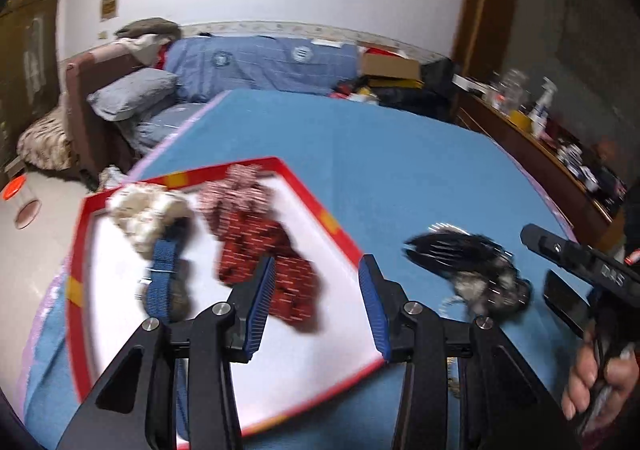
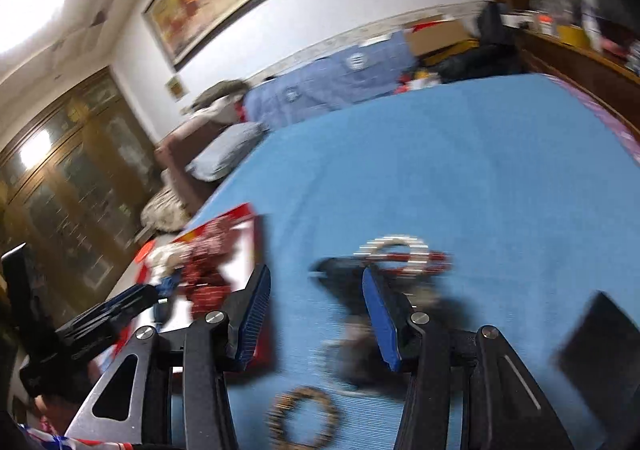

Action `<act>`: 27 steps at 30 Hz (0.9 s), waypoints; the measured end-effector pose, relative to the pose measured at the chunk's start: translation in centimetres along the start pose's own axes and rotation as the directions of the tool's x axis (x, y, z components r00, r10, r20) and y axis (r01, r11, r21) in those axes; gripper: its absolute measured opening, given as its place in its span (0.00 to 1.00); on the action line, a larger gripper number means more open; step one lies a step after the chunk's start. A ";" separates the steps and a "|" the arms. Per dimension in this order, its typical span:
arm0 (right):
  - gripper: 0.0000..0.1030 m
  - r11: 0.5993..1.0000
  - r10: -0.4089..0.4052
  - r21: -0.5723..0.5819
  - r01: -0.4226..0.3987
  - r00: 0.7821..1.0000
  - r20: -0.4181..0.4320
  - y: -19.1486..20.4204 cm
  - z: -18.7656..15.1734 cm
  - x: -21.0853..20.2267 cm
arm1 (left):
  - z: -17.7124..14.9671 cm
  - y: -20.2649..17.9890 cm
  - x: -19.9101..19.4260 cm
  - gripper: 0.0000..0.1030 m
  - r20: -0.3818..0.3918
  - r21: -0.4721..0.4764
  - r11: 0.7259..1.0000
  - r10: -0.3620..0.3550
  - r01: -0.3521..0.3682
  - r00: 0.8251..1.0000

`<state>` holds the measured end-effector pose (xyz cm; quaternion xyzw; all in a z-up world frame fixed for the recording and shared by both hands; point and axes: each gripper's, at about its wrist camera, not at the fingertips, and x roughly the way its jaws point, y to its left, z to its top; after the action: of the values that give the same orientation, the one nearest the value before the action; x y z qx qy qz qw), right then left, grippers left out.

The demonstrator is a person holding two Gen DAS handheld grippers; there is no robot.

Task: Organize jewelry
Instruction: 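Move both grippers back to the remaining jewelry pile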

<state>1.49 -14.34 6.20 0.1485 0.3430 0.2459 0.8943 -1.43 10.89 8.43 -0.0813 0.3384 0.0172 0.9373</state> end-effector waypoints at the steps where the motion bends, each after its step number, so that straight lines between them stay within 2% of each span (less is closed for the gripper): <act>1: 0.51 0.999 -0.025 0.031 0.024 1.000 0.006 -1.6 -0.1 -0.6 | 0.0 -0.5 0.2 0.40 -0.007 0.006 1.000 -0.013 0.013 1.000; 6: 0.52 0.988 -0.029 0.153 0.029 1.000 0.001 -5.9 0.1 -2.1 | -1.1 -4.3 1.7 0.40 -0.080 0.046 0.993 -0.105 0.109 0.991; 11: 0.54 0.991 -0.014 0.129 0.021 0.998 -0.058 -5.3 -0.2 -1.2 | -3.3 -7.2 2.9 0.40 -0.174 0.095 0.974 -0.187 0.205 0.967; 13: 0.54 0.994 -0.030 0.103 0.035 0.998 -0.051 -5.0 -0.1 -1.4 | -4.4 -8.6 3.3 0.40 -0.216 0.140 0.962 -0.201 0.234 0.955; 15: 0.55 0.994 -0.043 0.096 0.047 0.998 -0.040 -5.2 -0.3 -1.7 | -5.5 -9.7 3.5 0.51 -0.251 0.171 0.949 -0.216 0.263 0.944; 17: 0.55 0.993 -0.041 0.108 0.044 0.999 -0.033 -5.5 -0.3 -1.9 | -6.5 -10.5 3.7 0.63 -0.271 0.209 0.941 -0.205 0.266 0.940; 25: 0.55 0.994 -0.033 0.102 0.036 0.999 -0.033 -5.4 -0.4 -1.9 | -8.0 -11.9 5.6 0.63 -0.308 0.255 0.936 -0.159 0.243 0.938; 27: 0.55 0.995 -0.033 0.097 0.036 0.999 -0.032 -5.2 -0.3 -1.8 | -7.9 -12.2 5.7 0.56 -0.305 0.248 0.934 -0.177 0.257 0.936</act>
<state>1.86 -19.63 4.66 0.1822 0.3706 0.2157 0.8848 -0.92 -2.57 0.55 0.0154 0.4540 -0.1478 0.8785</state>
